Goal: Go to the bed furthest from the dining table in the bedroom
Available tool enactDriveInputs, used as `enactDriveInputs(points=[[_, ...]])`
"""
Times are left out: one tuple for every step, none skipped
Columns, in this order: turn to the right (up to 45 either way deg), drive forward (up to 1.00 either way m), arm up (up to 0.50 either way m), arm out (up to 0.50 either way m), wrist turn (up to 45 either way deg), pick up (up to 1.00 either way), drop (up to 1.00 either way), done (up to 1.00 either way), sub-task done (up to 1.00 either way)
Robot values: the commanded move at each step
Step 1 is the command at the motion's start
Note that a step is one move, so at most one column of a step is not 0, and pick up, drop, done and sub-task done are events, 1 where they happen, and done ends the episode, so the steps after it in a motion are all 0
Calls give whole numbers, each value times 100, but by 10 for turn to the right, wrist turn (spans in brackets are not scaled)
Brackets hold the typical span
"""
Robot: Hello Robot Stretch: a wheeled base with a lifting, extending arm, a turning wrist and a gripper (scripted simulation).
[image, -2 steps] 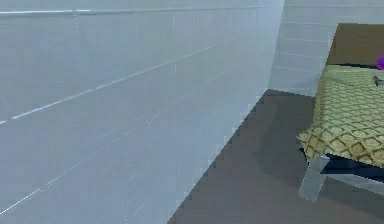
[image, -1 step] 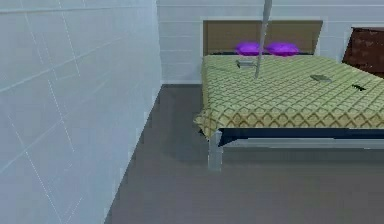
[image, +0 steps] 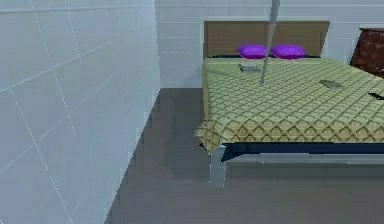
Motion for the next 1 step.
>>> enactDriveInputs(points=[[60, 0, 0, 0, 0, 0, 0, 0, 0]])
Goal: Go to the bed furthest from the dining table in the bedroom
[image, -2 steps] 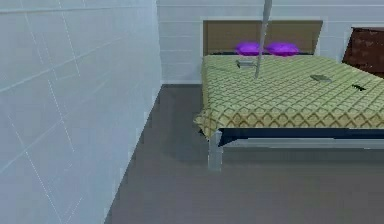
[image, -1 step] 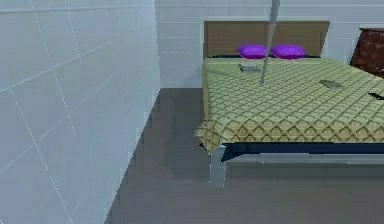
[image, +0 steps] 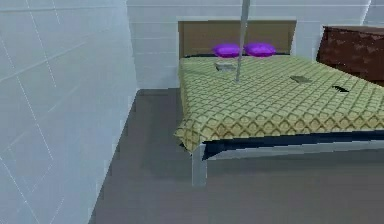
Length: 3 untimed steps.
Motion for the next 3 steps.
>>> enactDriveInputs(points=[[0, 60, 0, 0, 0, 0, 0, 0, 0], [450, 0, 0, 0, 0, 0, 0, 0, 0], [450, 0, 0, 0, 0, 0, 0, 0, 0]])
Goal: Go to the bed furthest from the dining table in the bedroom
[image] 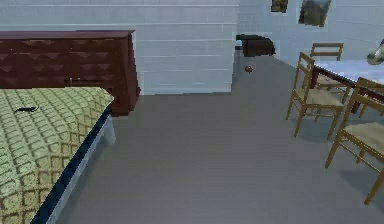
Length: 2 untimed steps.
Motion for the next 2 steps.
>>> enactDriveInputs(points=[[150, 0, 0, 0, 0, 0, 0, 0, 0], [0, 100, 0, 0, 0, 0, 0, 0, 0]])
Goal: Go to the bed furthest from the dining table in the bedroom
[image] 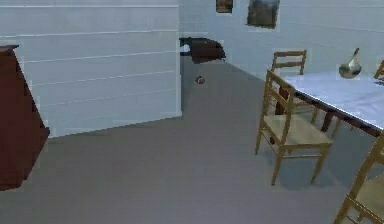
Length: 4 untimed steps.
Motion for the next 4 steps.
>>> enactDriveInputs(points=[[30, 0, 0, 0, 0, 0, 0, 0, 0], [0, 100, 0, 0, 0, 0, 0, 0, 0], [0, 70, 0, 0, 0, 0, 0, 0, 0], [120, 0, 0, 0, 0, 0, 0, 0, 0]])
